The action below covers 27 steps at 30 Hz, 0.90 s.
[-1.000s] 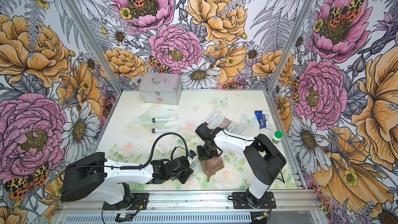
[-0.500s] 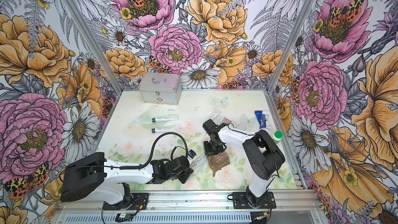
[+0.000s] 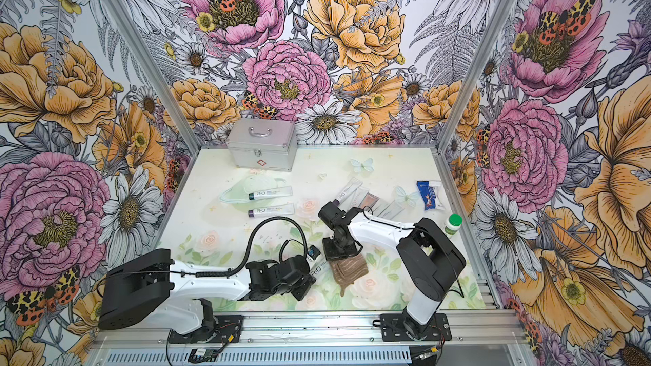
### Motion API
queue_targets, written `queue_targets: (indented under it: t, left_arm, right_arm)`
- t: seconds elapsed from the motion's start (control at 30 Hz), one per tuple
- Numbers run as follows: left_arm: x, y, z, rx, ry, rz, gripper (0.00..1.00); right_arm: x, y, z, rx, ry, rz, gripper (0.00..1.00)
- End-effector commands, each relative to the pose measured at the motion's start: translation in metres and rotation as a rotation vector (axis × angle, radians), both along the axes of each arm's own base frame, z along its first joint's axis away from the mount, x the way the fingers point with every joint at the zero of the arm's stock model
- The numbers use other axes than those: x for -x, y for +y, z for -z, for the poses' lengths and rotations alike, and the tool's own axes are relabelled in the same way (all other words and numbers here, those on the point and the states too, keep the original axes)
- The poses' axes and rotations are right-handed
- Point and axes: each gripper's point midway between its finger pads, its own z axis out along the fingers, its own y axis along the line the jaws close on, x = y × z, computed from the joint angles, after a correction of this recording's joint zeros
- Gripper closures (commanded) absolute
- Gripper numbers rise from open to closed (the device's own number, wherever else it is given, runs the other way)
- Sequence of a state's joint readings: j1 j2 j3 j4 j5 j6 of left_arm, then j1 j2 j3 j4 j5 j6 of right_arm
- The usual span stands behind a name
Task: Wipe the surface of the toothpaste tube
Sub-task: Wipe the dirt from the toothpaste tube.
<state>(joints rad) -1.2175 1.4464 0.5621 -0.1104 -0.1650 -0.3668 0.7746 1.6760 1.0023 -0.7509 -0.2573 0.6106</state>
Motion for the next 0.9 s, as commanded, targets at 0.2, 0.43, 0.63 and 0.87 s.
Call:
queue_targets:
  t: [0.2,0.43,0.63,0.87]
  left_arm:
    - [-0.010,0.000,-0.007,0.025,-0.043,-0.025,0.71]
    - [-0.010,0.001,-0.010,0.035,-0.047,-0.029,0.71]
    - [-0.009,0.000,-0.009,0.033,-0.046,-0.025,0.71]
    - [-0.008,-0.003,-0.007,0.022,-0.046,-0.014,0.71]
  right_arm:
    - [0.027,-0.014,0.032,0.034,0.140,0.005,1.00]
    - [-0.009,-0.074,0.038,0.161,0.087,0.093,1.00]
    - [-0.029,-0.073,0.024,0.106,0.067,0.117,1.00]
    - [-0.059,-0.036,-0.017,-0.052,0.006,0.128,1.00]
